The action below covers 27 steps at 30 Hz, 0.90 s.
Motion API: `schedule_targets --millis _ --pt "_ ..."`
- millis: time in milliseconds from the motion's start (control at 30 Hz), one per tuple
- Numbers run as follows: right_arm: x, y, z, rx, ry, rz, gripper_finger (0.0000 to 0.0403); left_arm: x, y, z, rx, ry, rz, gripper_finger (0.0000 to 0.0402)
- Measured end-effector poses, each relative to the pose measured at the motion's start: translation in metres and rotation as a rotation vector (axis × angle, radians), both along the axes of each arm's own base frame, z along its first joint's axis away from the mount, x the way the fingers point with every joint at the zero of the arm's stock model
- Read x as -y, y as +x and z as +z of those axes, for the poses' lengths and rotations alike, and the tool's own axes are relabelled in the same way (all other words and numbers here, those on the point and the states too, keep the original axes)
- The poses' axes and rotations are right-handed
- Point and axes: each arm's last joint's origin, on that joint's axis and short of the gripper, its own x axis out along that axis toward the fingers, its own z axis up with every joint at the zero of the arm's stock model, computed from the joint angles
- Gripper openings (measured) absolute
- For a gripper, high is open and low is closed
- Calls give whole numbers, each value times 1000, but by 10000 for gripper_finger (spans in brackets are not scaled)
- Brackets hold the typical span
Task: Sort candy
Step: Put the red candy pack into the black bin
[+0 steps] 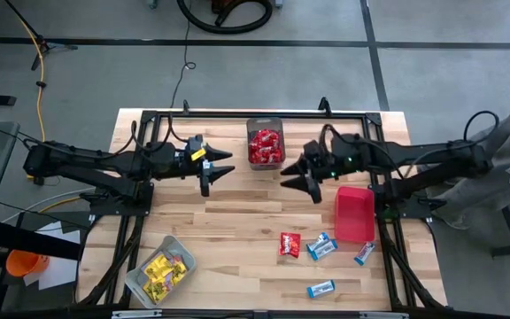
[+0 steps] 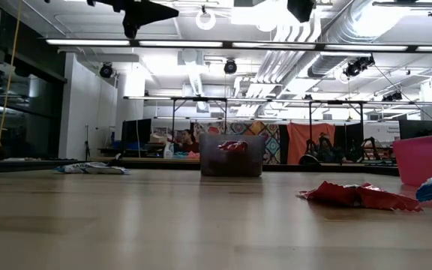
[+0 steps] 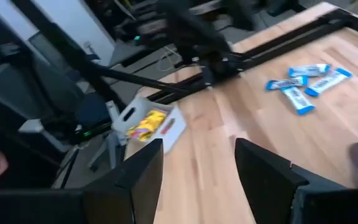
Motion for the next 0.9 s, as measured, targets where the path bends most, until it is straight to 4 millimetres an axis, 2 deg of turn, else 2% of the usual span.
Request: schedule_targets --millis 100,400,533,667,767,900 --pt "-10 0 0 3 -2 18 195 -2 0 0 0 -1 11 197" --pt "-18 1 -3 -20 1 41 195 -2 0 0 0 -2 11 197" --pt "-43 7 -27 -210 91 178 195 -2 0 0 0 -1 11 197" --pt "-79 16 -58 -371 68 306 195 -2 0 0 -1 -1 11 197" --pt "-103 26 -76 -459 -13 377 195 -2 0 0 -1 -1 11 197" --pt "-124 39 -102 -618 -226 430 195 -2 0 0 -2 -1 11 197"
